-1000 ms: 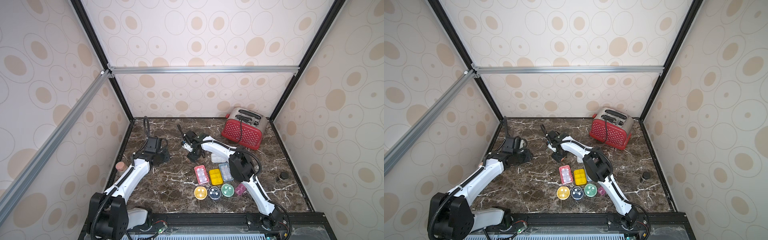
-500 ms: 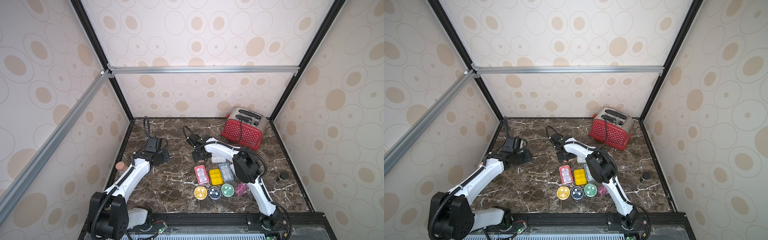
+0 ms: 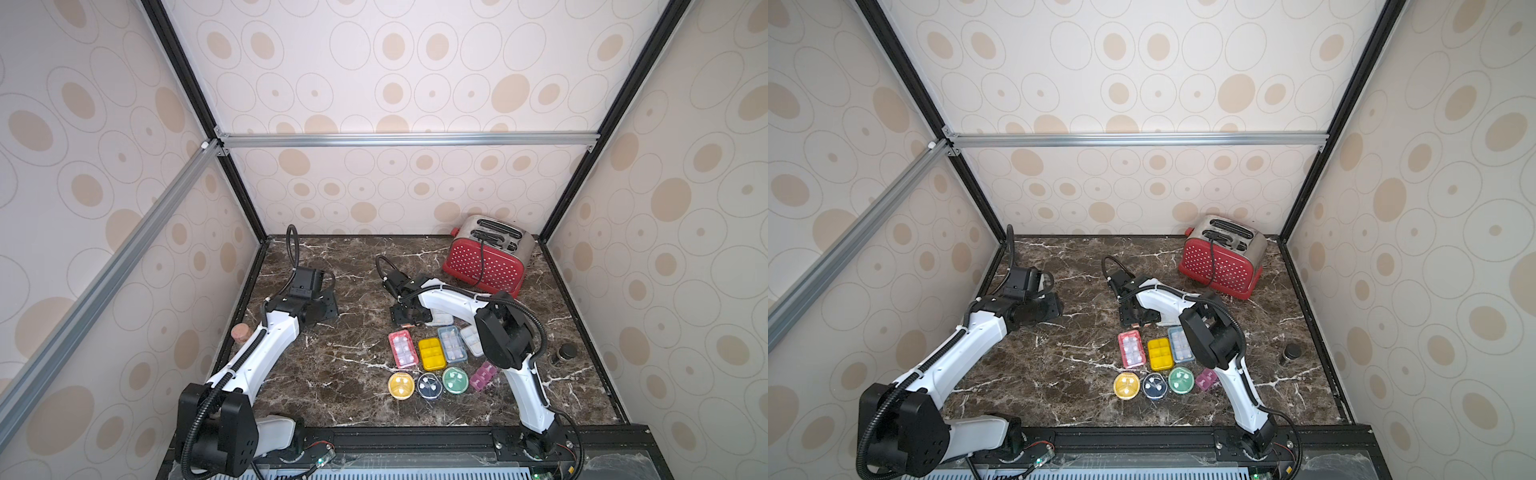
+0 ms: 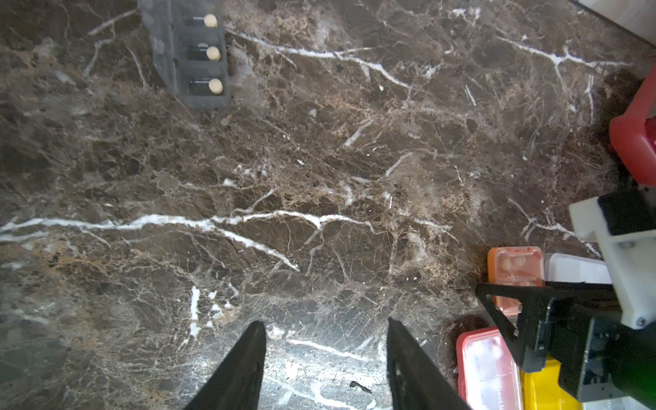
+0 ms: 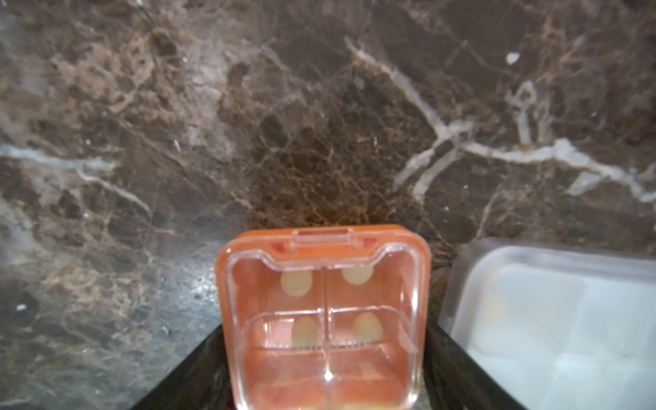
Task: Close pillboxes
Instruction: Adjust the pillbox at the center of the board, then pick up the pillbox at the center of the board.
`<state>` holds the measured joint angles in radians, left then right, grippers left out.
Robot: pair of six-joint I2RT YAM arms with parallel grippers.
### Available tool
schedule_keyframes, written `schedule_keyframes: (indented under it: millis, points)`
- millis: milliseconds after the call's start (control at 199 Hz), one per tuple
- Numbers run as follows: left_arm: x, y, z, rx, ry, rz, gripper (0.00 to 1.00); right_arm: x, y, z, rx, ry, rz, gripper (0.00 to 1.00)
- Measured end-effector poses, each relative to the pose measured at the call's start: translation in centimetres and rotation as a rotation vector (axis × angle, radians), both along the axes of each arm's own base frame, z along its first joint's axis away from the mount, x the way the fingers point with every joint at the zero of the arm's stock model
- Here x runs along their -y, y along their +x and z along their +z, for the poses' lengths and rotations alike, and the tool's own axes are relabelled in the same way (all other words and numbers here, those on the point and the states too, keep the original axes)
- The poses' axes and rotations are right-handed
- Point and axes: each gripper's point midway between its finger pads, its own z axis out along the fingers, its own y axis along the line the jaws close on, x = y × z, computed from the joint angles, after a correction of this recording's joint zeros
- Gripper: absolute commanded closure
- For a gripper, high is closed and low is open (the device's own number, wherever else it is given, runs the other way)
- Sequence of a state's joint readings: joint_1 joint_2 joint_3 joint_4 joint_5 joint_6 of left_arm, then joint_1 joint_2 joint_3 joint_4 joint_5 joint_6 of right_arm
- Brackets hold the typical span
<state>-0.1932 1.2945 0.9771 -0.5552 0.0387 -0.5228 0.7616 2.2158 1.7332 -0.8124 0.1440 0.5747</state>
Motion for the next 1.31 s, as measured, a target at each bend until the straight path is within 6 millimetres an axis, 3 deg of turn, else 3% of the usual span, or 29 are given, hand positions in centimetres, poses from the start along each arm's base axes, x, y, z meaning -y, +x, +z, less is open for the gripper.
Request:
schedule_keyframes:
  millis: [156, 296, 487, 608, 819, 1110, 1306]
  points:
    - [-0.4, 1.8, 1.8, 0.036, 0.039, 0.003, 0.34, -0.4, -0.5, 0.5, -0.022, 0.025, 0.031, 0.07]
    - [-2.1, 3.4, 2.9, 0.052, 0.079, 0.048, 0.29, -1.3, -0.8, 3.1, -0.010, 0.096, 0.065, 0.06]
    - [-7.7, 5.5, 2.2, 0.016, 0.138, 0.204, 0.33, -3.0, -1.2, 8.3, 0.038, 0.240, 0.117, 0.11]
    - [-10.4, 7.3, 0.6, -0.033, 0.183, 0.271, 0.38, -3.6, -1.6, 10.0, 0.052, 0.298, 0.144, 0.12]
    - [-13.1, 10.5, -2.9, -0.135, 0.240, 0.308, 0.48, -2.9, -3.2, 8.3, -0.007, 0.292, 0.157, 0.13]
    - [-14.3, 14.3, -5.7, -0.194, 0.252, 0.298, 0.54, -2.7, -3.9, 7.2, -0.041, 0.293, 0.163, 0.15]
    - [-15.1, 14.6, -7.9, -0.242, 0.239, 0.299, 0.61, -2.8, -3.7, 7.3, -0.038, 0.307, 0.160, 0.16]
